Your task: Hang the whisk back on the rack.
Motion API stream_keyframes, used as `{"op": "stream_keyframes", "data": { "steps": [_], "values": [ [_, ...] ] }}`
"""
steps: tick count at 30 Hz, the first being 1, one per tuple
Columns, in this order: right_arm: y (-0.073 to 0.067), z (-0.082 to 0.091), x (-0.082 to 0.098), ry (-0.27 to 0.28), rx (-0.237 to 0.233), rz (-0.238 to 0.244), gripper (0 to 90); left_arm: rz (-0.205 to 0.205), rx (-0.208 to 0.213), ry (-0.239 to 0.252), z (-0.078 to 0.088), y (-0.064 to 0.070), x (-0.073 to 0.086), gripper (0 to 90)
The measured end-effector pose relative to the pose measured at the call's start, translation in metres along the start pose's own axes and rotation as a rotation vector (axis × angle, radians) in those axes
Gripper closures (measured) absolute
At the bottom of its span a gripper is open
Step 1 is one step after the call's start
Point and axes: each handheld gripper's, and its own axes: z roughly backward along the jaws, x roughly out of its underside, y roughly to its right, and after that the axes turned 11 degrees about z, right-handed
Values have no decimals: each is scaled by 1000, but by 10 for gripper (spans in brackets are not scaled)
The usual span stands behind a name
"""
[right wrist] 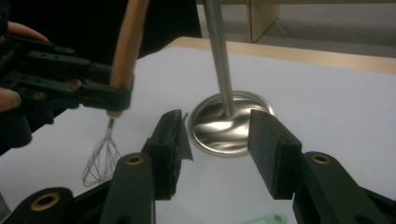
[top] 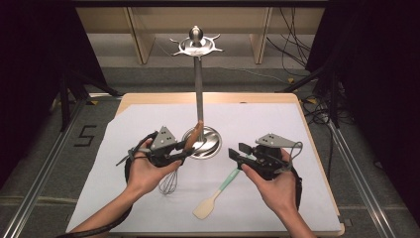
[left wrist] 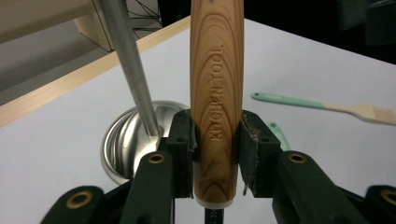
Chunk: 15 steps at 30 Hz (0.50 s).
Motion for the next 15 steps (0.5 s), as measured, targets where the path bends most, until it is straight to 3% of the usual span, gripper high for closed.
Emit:
{"op": "stream_keyframes", "data": {
  "steps": [3, 5, 9, 13, 14, 15],
  "values": [
    [-3, -6, -6, 10, -17, 15, 552, -19, 11, 2, -3, 3, -2, 677],
    [-7, -13, -11, 19, -27, 18, 550, -9, 16, 4, -6, 8, -3, 677],
    [-12, -19, -19, 36, -41, 9, 546, -49, 14, 20, -10, 16, -6, 677],
    [-14, -23, -23, 51, -43, 27, 544, -45, 26, 21, -11, 19, -7, 677],
    [-17, -22, -25, 39, -50, -1, 544, -57, 26, 19, -11, 20, -7, 677],
    [-16, -25, -26, 56, -55, 24, 544, -44, 32, 25, -12, 21, -7, 677]
  ]
}}
